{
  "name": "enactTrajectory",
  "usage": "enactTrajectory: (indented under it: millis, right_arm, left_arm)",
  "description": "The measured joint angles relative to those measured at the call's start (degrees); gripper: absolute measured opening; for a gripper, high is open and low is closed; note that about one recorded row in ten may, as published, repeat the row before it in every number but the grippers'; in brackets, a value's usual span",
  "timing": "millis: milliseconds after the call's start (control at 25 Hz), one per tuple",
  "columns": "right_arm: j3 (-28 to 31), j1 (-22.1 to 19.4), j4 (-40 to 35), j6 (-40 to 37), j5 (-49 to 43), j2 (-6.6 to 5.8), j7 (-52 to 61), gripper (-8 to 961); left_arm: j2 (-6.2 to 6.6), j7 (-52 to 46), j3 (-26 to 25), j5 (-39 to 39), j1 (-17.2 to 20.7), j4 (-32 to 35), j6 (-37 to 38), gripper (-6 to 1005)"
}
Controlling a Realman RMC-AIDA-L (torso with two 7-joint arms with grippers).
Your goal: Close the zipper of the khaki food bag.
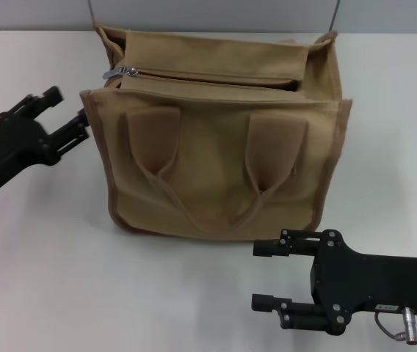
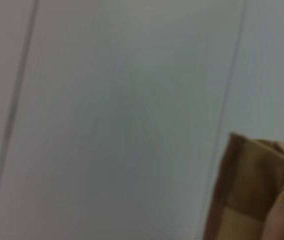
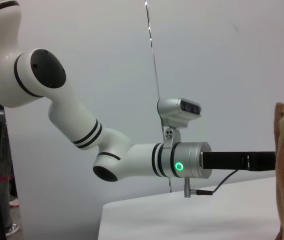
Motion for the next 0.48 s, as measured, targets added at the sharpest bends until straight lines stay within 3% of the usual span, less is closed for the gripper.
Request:
enactTrajectory:
  millis: [120,160,480]
  right_arm:
    - [0.1,0.0,0.6,0.2,0.5,0.00,-0.7,642]
    - [0.1,0.0,0.7,0.3,0.6,-0.01,-0.7,642]
    - [1.5,0.2,1.2,1.1,0.8,-0.01,-0.8,642]
  left_arm:
    - [-0.03,0.0,0.5,0.2,-0.6,-0.1,-0.1,699]
    - [-0.17,0.0,3.0,0.0,-2.1,0.2,0.4,698]
    - [-0.22,-0.4,3.0,-3.5,-3.6,-0.3,1.7,689]
